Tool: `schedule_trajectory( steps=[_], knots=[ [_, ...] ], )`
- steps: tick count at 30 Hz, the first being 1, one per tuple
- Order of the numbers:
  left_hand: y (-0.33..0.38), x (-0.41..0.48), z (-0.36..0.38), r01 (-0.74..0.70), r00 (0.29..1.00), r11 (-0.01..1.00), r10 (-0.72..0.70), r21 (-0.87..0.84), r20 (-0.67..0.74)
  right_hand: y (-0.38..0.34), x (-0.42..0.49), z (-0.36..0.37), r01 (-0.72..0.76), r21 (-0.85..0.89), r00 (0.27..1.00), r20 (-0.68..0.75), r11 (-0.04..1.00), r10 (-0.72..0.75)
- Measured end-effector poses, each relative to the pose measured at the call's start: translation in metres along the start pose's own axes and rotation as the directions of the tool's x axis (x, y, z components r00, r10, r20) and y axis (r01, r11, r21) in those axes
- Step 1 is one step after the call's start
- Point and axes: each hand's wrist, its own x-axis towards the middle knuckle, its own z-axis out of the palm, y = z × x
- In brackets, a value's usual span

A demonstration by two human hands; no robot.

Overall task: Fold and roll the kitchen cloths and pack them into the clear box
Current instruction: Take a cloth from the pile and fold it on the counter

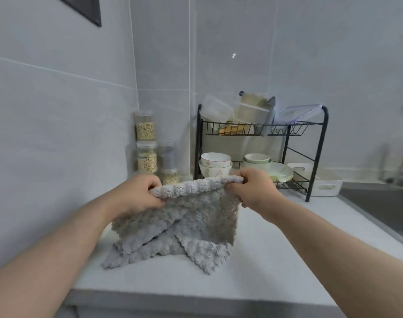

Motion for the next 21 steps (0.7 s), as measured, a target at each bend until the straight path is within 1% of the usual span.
schedule_trajectory(
  steps=[2,4,6,9,13,17,21],
  knots=[
    [0.012,-0.004,-0.006,-0.047,0.995,0.999,0.047,0.010,-0.085,-0.007,-0.010,-0.014,0.000,0.026,1.000,-0.014,1.000,0.001],
    [0.021,-0.007,-0.012,-0.071,0.989,0.997,0.067,-0.032,-0.132,-0.013,-0.017,-0.029,0.006,0.047,0.999,-0.037,0.999,-0.004],
    [0.029,-0.009,-0.017,-0.086,0.990,0.996,0.082,-0.027,-0.119,-0.020,-0.024,-0.046,0.003,0.064,0.998,-0.069,0.998,0.002],
    [0.041,-0.004,-0.022,-0.106,0.992,0.990,0.112,0.088,-0.056,-0.026,-0.031,-0.074,-0.022,0.119,0.994,-0.101,0.993,0.035],
    [0.058,0.010,-0.018,-0.105,0.994,0.987,0.107,0.121,-0.016,-0.021,-0.032,-0.106,-0.040,0.122,0.990,-0.130,0.992,0.056],
    [0.075,0.044,-0.001,-0.076,0.992,0.988,0.089,0.131,-0.093,-0.002,-0.023,-0.129,-0.083,0.124,0.982,-0.156,0.989,0.102],
    [0.093,0.082,0.015,-0.096,0.977,0.991,0.113,0.096,-0.181,0.020,0.003,-0.141,-0.089,0.171,0.970,-0.211,0.981,0.125]
  ],
)
